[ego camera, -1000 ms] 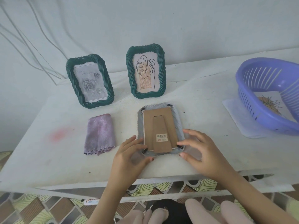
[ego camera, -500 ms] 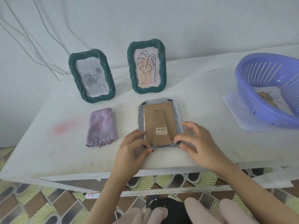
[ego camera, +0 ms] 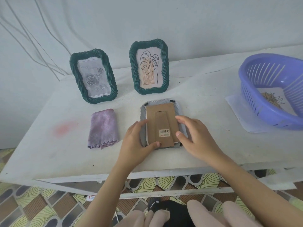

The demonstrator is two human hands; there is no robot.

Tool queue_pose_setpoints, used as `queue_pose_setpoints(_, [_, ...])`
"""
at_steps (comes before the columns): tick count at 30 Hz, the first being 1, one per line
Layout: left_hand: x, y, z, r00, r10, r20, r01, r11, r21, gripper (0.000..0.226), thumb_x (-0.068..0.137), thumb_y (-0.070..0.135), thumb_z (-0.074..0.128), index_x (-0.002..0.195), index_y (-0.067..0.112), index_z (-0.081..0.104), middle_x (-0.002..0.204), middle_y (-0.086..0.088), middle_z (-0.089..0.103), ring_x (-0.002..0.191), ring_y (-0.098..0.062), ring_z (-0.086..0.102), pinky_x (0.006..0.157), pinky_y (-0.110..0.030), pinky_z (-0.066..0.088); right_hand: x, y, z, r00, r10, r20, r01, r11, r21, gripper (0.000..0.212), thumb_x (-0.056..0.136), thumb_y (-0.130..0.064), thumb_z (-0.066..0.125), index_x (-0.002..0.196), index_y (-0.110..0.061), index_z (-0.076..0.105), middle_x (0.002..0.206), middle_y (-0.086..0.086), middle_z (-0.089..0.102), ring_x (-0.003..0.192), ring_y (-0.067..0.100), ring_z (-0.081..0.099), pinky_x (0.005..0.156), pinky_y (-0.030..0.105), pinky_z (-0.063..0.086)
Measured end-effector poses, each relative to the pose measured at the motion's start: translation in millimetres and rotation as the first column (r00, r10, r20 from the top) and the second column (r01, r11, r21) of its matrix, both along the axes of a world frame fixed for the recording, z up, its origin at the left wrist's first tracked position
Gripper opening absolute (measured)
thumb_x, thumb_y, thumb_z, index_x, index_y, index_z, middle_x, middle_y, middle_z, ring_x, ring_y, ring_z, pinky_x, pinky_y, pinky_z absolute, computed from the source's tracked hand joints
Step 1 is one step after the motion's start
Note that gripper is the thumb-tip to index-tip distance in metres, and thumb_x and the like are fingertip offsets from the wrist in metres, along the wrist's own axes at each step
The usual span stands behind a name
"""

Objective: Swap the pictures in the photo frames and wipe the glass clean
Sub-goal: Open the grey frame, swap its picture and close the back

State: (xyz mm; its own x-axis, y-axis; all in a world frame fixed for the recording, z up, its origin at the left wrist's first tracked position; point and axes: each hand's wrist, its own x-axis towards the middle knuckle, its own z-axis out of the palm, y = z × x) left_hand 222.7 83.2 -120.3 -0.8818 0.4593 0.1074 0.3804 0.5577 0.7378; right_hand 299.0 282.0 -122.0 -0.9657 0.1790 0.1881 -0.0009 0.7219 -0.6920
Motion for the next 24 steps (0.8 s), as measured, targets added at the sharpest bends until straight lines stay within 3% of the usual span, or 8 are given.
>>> queue_pose_setpoints(3, [-6.4, 1.5, 0.5, 0.997, -0.045, 0.065, 0.048, 0.998, -0.051, 0.086, 0.068, 0.043, 0.077, 0.14, 0.03, 0.031, 0.144, 0.003, 0.036, 0.138, -0.013, 0.022, 0.112, -0.036, 0.024, -6.8, -1.7, -1.7, 1.0, -0.021, -0.01, 0.021, 1.0, -0.02, 0.048, 0.087, -0.03, 0.054, 0.134, -0.023, 0.042, 0.126, -0.005, 0.057, 0.121, 0.014, 0.046, 0.104, 0.036, 0.034])
queue_pose_setpoints(8, [-10.8, 1.2, -1.4, 0.989, -0.127, 0.075, 0.131, 0.99, -0.051, 0.092, 0.07, 0.043, 0.076, 0.144, 0.031, 0.022, 0.144, 0.018, 0.021, 0.142, -0.009, 0.006, 0.116, -0.033, 0.012, -8.6, -3.0, 5.1, 0.997, -0.081, -0.02, 0.078, 0.987, -0.139, 0.044, 0.088, -0.022, 0.058, 0.131, -0.024, 0.046, 0.12, -0.008, 0.06, 0.111, 0.005, 0.047, 0.098, 0.025, 0.031])
queue_pose_setpoints(11, [-14.1, 2.2, -2.5, 0.988, -0.137, 0.073, 0.141, 0.989, -0.051, 0.094, 0.064, 0.049, 0.069, 0.143, 0.03, 0.023, 0.152, 0.011, 0.018, 0.141, -0.005, 0.004, 0.114, -0.029, 0.009, -7.5, -3.3, 7.1, 0.996, -0.089, 0.007, 0.089, 0.969, -0.231, 0.042, 0.089, -0.022, 0.056, 0.129, -0.029, 0.046, 0.119, -0.014, 0.058, 0.111, 0.003, 0.046, 0.09, 0.016, 0.032])
queue_pose_setpoints(15, [-16.0, 3.6, -0.9, 0.986, -0.158, 0.046, 0.159, 0.987, -0.001, 0.087, 0.06, 0.046, 0.072, 0.136, 0.042, 0.029, 0.144, 0.018, 0.021, 0.138, 0.001, 0.005, 0.113, -0.029, 0.011, -10.1, -2.2, 5.9, 0.994, -0.109, 0.015, 0.109, 0.956, -0.272, 0.04, 0.089, -0.022, 0.056, 0.127, -0.03, 0.048, 0.117, -0.016, 0.057, 0.116, 0.004, 0.046, 0.097, 0.024, 0.032])
queue_pose_setpoints(18, [-16.5, 3.3, -0.9, 0.985, -0.166, 0.052, 0.166, 0.986, 0.011, 0.084, 0.057, 0.056, 0.068, 0.13, 0.05, 0.028, 0.147, 0.016, 0.021, 0.138, 0.003, 0.004, 0.112, -0.028, 0.011, -13.4, -1.3, 3.8, 0.994, -0.11, 0.007, 0.108, 0.959, -0.261, 0.041, 0.088, -0.022, 0.056, 0.128, -0.03, 0.047, 0.123, -0.015, 0.055, 0.12, 0.005, 0.045, 0.103, 0.028, 0.032])
queue_pose_setpoints(24, [-18.4, 1.9, -2.7, 0.982, -0.173, 0.075, 0.175, 0.984, -0.024, 0.093, 0.057, 0.061, 0.066, 0.139, 0.039, 0.028, 0.156, 0.008, 0.008, 0.141, -0.003, -0.005, 0.112, -0.031, 0.007, -19.2, -2.1, 8.2, 0.994, -0.108, -0.025, 0.097, 0.953, -0.287, 0.039, 0.087, -0.018, 0.058, 0.125, -0.028, 0.051, 0.119, -0.013, 0.059, 0.117, 0.002, 0.048, 0.101, 0.025, 0.032])
